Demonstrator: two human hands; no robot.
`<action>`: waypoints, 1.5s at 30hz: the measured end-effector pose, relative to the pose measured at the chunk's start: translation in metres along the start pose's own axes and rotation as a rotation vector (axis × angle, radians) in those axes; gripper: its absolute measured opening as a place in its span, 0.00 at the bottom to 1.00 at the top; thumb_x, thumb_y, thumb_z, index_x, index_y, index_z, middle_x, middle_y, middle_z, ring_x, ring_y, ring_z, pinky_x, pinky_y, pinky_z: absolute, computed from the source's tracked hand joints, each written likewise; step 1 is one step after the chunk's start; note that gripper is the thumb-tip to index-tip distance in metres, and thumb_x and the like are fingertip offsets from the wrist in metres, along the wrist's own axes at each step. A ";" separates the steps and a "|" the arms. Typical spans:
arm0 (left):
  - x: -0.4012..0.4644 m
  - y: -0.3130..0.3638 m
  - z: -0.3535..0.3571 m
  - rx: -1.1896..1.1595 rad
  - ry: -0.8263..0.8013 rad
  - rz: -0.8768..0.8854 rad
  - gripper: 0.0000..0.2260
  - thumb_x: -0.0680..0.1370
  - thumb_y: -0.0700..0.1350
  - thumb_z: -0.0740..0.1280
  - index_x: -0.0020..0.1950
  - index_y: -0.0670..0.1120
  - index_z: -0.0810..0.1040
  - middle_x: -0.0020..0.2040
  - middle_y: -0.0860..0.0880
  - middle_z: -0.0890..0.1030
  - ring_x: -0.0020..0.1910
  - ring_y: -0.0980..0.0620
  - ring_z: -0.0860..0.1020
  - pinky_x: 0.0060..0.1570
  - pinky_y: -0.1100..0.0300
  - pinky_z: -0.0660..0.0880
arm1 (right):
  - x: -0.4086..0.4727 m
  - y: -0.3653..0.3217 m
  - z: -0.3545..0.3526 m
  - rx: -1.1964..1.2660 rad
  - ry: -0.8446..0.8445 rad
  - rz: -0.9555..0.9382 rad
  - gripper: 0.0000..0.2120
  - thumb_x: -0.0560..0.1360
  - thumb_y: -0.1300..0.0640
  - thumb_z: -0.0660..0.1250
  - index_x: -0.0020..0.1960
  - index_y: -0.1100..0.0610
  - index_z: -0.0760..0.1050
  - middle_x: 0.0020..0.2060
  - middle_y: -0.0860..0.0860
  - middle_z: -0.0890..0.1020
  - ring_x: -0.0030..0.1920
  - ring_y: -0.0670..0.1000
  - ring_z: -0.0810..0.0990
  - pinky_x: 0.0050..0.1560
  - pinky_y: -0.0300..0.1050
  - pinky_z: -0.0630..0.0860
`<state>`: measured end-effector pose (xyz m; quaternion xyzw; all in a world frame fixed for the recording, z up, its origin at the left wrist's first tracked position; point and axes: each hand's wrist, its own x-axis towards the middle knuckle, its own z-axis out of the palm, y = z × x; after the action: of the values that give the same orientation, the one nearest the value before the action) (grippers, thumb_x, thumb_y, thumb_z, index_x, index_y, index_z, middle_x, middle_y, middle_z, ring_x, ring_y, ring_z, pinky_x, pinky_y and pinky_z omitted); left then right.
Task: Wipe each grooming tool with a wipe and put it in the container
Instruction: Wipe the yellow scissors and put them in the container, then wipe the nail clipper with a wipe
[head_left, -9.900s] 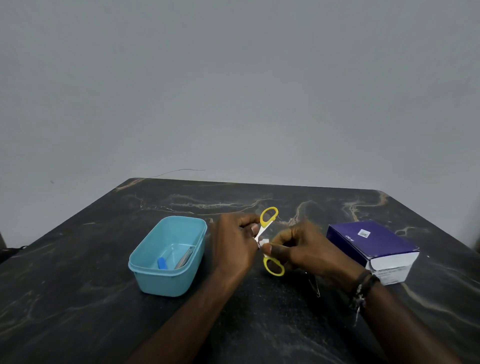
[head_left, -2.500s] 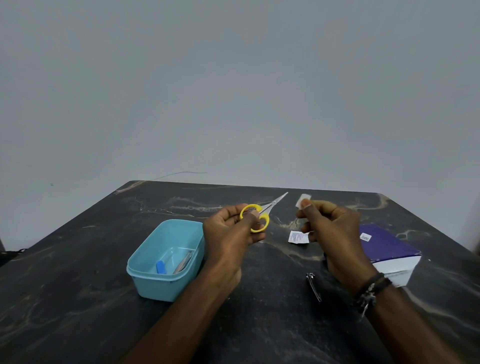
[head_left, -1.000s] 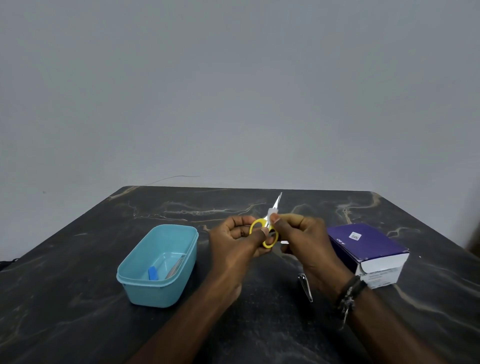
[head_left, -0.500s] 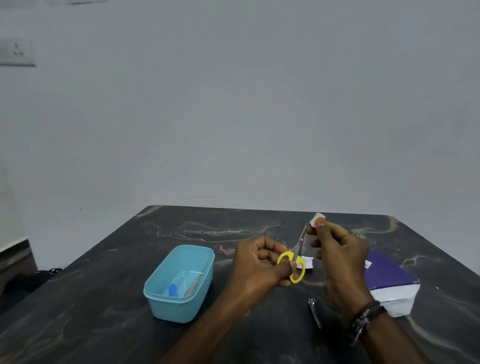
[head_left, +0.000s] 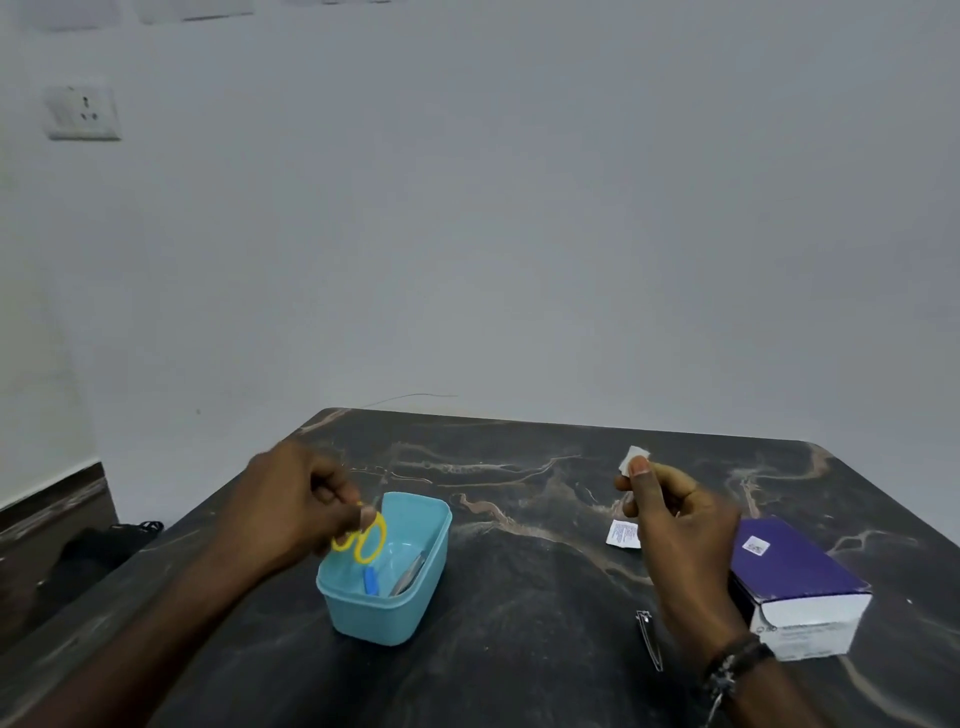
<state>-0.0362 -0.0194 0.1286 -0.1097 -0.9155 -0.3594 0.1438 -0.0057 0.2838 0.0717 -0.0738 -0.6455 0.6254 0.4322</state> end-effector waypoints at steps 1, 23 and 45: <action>0.002 -0.002 0.004 0.062 -0.044 -0.012 0.09 0.67 0.44 0.79 0.30 0.46 0.82 0.24 0.51 0.82 0.24 0.54 0.81 0.31 0.56 0.80 | 0.000 0.001 0.000 -0.001 0.001 0.003 0.08 0.76 0.55 0.68 0.43 0.57 0.83 0.31 0.47 0.84 0.29 0.40 0.78 0.31 0.31 0.75; 0.006 0.002 0.053 0.697 -0.054 -0.036 0.18 0.73 0.60 0.69 0.31 0.49 0.74 0.28 0.54 0.73 0.31 0.57 0.73 0.27 0.64 0.61 | 0.002 -0.002 0.000 0.023 -0.026 0.053 0.09 0.77 0.55 0.67 0.41 0.56 0.83 0.31 0.47 0.84 0.29 0.40 0.77 0.30 0.33 0.74; -0.043 0.131 0.195 0.121 -0.404 0.235 0.05 0.72 0.45 0.66 0.45 0.45 0.77 0.47 0.45 0.83 0.47 0.43 0.81 0.41 0.55 0.73 | 0.005 0.001 -0.002 0.014 0.029 0.060 0.11 0.78 0.56 0.66 0.39 0.52 0.82 0.32 0.50 0.84 0.31 0.48 0.78 0.36 0.48 0.77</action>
<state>0.0078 0.2045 0.0592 -0.2761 -0.9266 -0.2553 0.0051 -0.0077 0.2891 0.0733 -0.0991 -0.6321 0.6415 0.4232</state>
